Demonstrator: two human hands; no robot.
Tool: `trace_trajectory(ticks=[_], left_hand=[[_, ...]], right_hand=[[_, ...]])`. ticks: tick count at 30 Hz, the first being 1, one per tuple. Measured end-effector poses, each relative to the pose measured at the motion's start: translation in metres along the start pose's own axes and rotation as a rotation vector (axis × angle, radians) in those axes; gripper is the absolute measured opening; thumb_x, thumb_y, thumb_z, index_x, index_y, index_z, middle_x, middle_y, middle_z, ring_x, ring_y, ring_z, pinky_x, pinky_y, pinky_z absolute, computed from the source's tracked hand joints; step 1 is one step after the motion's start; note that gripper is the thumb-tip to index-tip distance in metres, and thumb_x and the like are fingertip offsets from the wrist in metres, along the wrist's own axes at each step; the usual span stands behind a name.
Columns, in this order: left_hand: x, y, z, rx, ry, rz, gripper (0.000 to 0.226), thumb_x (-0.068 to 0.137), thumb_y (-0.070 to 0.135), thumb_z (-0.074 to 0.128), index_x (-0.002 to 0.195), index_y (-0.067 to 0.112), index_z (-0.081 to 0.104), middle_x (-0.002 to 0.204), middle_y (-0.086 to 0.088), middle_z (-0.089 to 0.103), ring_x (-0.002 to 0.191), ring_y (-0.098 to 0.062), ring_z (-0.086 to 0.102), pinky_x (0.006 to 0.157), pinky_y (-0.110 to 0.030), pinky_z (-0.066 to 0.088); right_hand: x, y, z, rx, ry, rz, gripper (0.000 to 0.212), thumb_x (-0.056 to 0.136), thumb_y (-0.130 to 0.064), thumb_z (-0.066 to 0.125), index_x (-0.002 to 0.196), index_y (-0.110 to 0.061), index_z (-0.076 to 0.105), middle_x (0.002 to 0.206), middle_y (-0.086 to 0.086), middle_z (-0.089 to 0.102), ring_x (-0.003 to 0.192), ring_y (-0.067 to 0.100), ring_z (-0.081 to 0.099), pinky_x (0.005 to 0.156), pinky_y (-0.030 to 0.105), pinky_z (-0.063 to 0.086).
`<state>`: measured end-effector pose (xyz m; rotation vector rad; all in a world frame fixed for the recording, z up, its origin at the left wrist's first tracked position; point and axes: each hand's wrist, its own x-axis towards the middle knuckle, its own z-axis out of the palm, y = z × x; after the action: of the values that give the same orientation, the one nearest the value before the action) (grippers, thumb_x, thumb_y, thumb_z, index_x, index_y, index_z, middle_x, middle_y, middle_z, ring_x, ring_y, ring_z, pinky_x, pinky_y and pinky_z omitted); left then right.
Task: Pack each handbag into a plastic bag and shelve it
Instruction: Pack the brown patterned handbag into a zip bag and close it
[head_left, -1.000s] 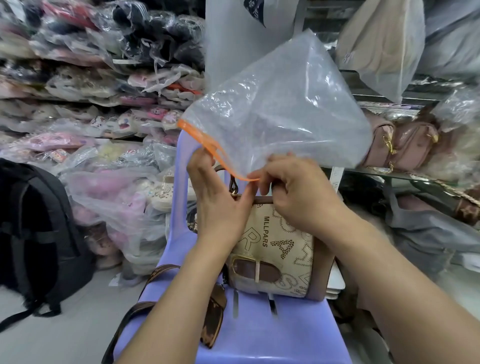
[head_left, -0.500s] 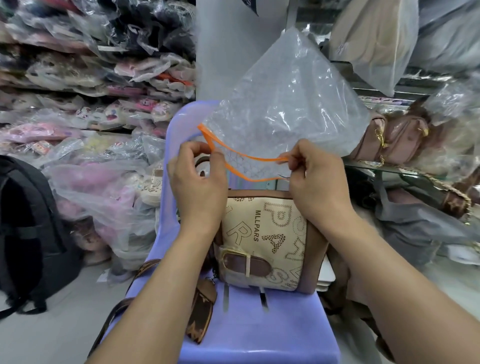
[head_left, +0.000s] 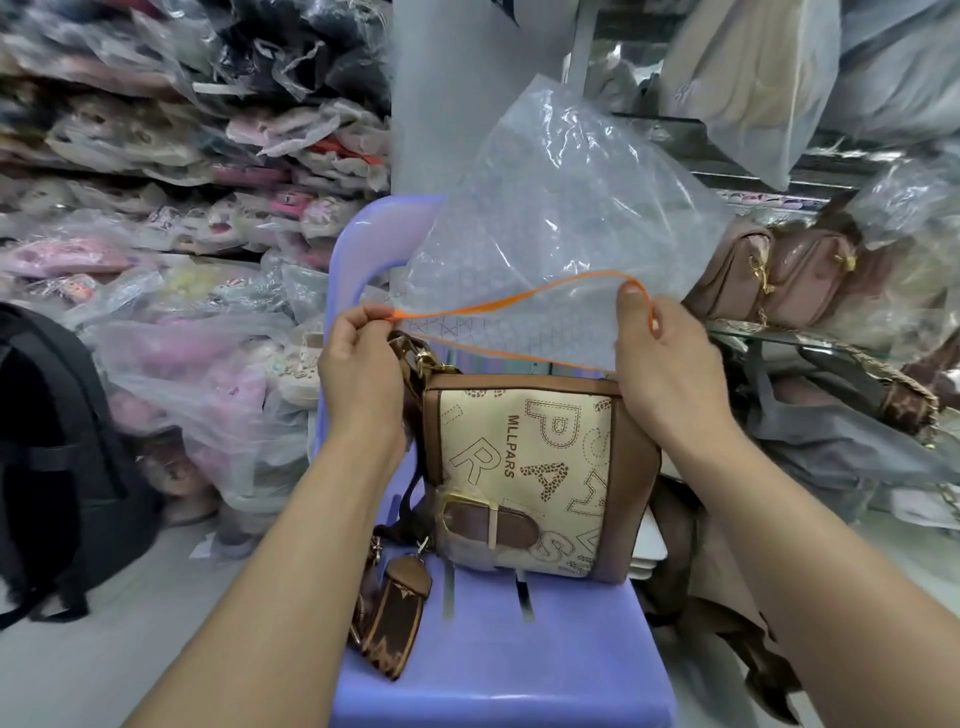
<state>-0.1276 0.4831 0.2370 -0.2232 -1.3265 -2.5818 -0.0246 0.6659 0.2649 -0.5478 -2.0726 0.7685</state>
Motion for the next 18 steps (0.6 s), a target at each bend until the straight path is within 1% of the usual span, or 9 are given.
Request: trace_trajectory(ticks=[2,3,5,7,9,11,13,16,18], left_hand=[[-0.002,-0.003,-0.006,0.29,0.023,0.292,0.029,0.093,0.003,0.048,0.081,0.026,0.061,0.068,0.015,0.06,0.062,-0.006,0.051,0.062,-0.025,0.041],[-0.002,-0.005,-0.01,0.435,0.025,0.443,0.028,0.093,0.005,0.048,0.082,0.028,0.061,0.068,0.022,0.06,0.072,-0.004,0.051,0.069,-0.025,0.04],[0.0,-0.009,-0.021,0.726,0.039,0.716,0.024,0.093,0.011,0.05,0.087,0.031,0.062,0.076,0.031,0.057,0.096,-0.012,0.045,0.085,-0.032,0.03],[0.01,-0.016,-0.036,0.858,-0.006,0.894,0.022,0.092,0.008,0.05,0.091,0.026,0.062,0.08,0.024,0.055,0.101,-0.023,0.044,0.086,-0.034,0.025],[0.017,-0.023,-0.048,0.869,-0.092,1.029,0.023,0.088,-0.005,0.049,0.091,0.014,0.061,0.092,0.009,0.061,0.097,-0.032,0.05,0.087,-0.026,0.028],[0.018,-0.027,-0.053,0.877,-0.109,1.033,0.024,0.083,-0.015,0.05,0.089,0.006,0.061,0.097,-0.007,0.064,0.092,-0.032,0.053,0.083,-0.023,0.033],[0.015,-0.025,-0.051,0.869,-0.111,0.993,0.025,0.079,-0.018,0.05,0.088,0.004,0.061,0.097,-0.01,0.065,0.09,-0.027,0.053,0.077,-0.028,0.038],[0.008,-0.023,-0.048,0.854,-0.117,0.886,0.027,0.079,-0.016,0.048,0.089,0.007,0.059,0.09,-0.005,0.061,0.084,-0.02,0.051,0.072,-0.028,0.037],[0.006,-0.021,-0.046,0.838,-0.089,0.682,0.026,0.084,-0.009,0.048,0.089,0.015,0.054,0.084,0.004,0.058,0.079,-0.018,0.05,0.069,-0.029,0.037]], right_hand=[[-0.002,0.005,0.005,0.024,-0.081,0.044,0.059,0.104,-0.058,0.027,0.092,-0.017,0.067,0.103,0.007,0.073,0.107,0.036,0.062,0.096,0.044,0.047],[-0.004,0.005,0.006,0.069,-0.084,0.054,0.057,0.106,-0.055,0.028,0.089,-0.018,0.068,0.101,0.006,0.073,0.108,0.035,0.063,0.099,0.043,0.047],[-0.004,0.004,0.006,0.146,-0.057,0.059,0.052,0.108,-0.049,0.031,0.087,-0.019,0.067,0.097,0.002,0.072,0.106,0.031,0.065,0.095,0.038,0.047],[-0.002,0.007,0.006,0.175,-0.024,0.04,0.047,0.109,-0.046,0.033,0.09,-0.019,0.066,0.099,0.0,0.071,0.105,0.027,0.065,0.095,0.037,0.047],[0.0,0.01,0.008,0.232,-0.016,0.002,0.038,0.108,-0.04,0.038,0.088,-0.023,0.066,0.102,-0.001,0.072,0.104,0.025,0.067,0.097,0.04,0.051],[0.002,0.012,0.009,0.388,-0.047,0.035,0.028,0.105,-0.026,0.047,0.084,-0.024,0.065,0.101,-0.001,0.071,0.099,0.02,0.068,0.083,0.031,0.058],[0.0,0.012,0.006,0.523,-0.094,0.106,0.024,0.099,-0.012,0.054,0.084,-0.025,0.068,0.101,-0.001,0.072,0.092,0.013,0.066,0.065,0.016,0.053],[0.0,0.021,0.008,0.576,-0.08,0.153,0.023,0.093,-0.007,0.061,0.084,-0.025,0.072,0.095,-0.004,0.073,0.089,0.009,0.066,0.085,0.023,0.052],[-0.001,0.022,0.008,0.586,-0.065,0.168,0.02,0.092,-0.008,0.064,0.084,-0.025,0.072,0.089,-0.005,0.071,0.087,0.012,0.066,0.091,0.031,0.051]])
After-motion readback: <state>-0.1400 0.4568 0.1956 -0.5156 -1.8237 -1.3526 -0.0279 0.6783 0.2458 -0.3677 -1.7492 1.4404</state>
